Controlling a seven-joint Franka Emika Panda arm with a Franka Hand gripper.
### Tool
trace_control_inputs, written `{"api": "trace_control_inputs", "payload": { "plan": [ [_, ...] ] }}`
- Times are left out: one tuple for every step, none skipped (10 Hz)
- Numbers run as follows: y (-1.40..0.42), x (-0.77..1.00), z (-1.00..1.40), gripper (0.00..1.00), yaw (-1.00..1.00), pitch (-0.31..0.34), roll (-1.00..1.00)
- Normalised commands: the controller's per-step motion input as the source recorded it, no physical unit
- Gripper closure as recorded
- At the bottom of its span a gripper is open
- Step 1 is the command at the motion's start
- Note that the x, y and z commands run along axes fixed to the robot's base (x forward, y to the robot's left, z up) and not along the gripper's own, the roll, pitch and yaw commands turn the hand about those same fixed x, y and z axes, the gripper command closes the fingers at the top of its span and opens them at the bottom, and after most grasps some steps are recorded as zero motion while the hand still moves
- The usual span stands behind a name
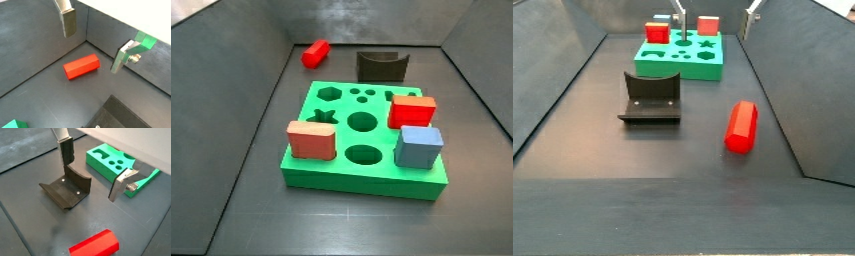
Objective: Pick up the hexagon object. Move up. Place the hexagon object on the fixture. Regrasp the hexagon object. Move to above the board. Insert the hexagon object.
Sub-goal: Pick up the hexagon object.
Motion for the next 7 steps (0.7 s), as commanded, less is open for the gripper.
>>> {"api": "trace_control_inputs", "payload": {
  "plan": [
    [0.07,-0.02,-0.28,0.00,-0.06,-0.004,0.00],
    [0.05,-0.20,-0.58,0.00,-0.11,-0.100,0.00],
    [0.07,-0.23,-0.68,0.00,-0.13,-0.094,0.01],
    [0.12,-0.26,-0.66,0.00,-0.17,-0.080,0.00],
    [0.23,-0.31,-0.61,0.00,-0.27,-0.037,0.00],
    [0.21,-0.39,-0.59,0.00,-0.30,-0.016,0.03],
    [0.22,-0.40,-0.60,0.00,-0.33,-0.010,0.01]
  ]
}}
